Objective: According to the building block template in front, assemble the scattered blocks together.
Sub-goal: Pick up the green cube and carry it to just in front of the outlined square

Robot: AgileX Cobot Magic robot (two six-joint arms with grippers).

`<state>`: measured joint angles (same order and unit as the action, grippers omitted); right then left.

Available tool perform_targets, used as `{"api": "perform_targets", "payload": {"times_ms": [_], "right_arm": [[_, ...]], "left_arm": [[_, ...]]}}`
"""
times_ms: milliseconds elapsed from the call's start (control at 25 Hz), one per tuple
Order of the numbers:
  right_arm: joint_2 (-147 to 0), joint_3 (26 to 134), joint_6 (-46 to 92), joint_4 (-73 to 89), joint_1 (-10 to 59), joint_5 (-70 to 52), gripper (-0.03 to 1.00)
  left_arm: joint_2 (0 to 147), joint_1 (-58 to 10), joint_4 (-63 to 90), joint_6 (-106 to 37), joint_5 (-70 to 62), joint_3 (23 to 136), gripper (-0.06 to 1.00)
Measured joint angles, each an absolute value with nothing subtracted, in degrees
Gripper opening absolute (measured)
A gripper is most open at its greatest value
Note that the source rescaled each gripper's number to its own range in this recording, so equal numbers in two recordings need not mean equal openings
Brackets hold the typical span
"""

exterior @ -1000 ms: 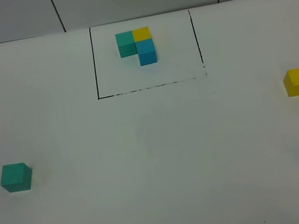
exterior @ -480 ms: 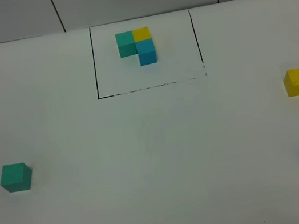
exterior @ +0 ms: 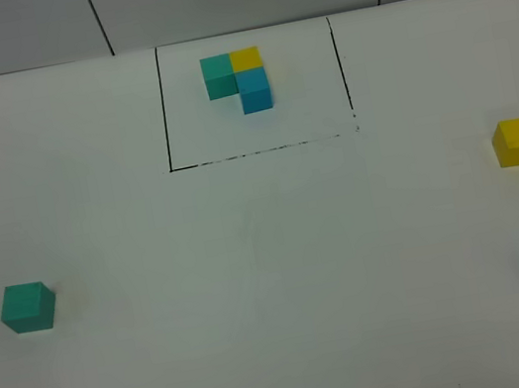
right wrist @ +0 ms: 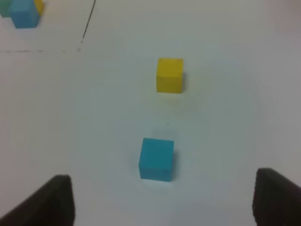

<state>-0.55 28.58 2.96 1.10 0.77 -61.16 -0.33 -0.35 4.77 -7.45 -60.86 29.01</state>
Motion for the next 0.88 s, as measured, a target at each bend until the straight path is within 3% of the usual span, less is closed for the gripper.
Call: {"api": "perform_targets", "payload": {"times_ms": [360,880], "right_arm": [[-0.55,28.58,2.96,1.1,0.77,-61.16,0.57],[-0.55,28.58,2.96,1.1,0.77,-61.16,0.57]], "left_arm": [[6.03,-0.35,-2.46,-3.96,-60.67,29.28,0.75],[52.67,-0.35,-4.47,0.0,-53.92,43.45,0.75]]}}
